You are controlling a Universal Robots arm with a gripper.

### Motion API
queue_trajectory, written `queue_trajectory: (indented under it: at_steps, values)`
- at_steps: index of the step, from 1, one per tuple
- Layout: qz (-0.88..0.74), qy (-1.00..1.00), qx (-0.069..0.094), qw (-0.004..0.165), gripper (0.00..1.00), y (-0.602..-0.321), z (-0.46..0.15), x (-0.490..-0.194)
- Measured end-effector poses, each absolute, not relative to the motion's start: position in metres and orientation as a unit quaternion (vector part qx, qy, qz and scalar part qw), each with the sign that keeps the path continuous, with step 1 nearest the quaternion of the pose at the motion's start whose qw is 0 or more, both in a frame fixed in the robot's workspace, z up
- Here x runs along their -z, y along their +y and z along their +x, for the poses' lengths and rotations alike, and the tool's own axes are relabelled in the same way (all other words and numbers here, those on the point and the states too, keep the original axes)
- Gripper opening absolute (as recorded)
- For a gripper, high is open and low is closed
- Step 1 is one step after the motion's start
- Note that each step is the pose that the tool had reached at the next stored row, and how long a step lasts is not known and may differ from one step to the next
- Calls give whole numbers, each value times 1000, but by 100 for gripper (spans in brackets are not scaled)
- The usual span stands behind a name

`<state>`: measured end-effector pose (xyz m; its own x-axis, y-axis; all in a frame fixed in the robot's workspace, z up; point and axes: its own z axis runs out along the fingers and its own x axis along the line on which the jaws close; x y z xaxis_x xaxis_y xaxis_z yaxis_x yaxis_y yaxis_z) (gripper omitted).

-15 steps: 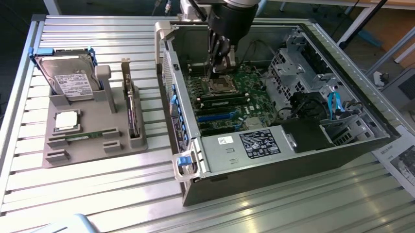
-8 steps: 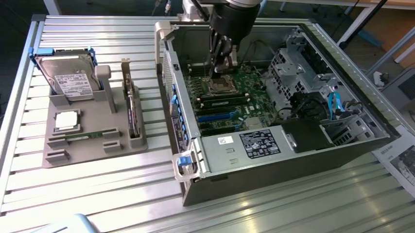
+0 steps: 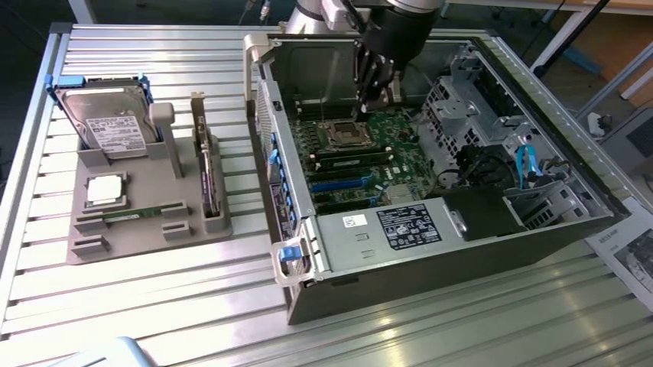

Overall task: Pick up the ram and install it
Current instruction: 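Press down the ram until it locks into place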

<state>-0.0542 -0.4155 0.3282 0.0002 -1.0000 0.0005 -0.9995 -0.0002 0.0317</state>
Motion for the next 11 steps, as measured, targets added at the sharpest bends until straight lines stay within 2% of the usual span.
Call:
queue_trajectory:
  at_steps: [11]
  values:
    - [707,-707,20,20,10,-415,-4,-328]
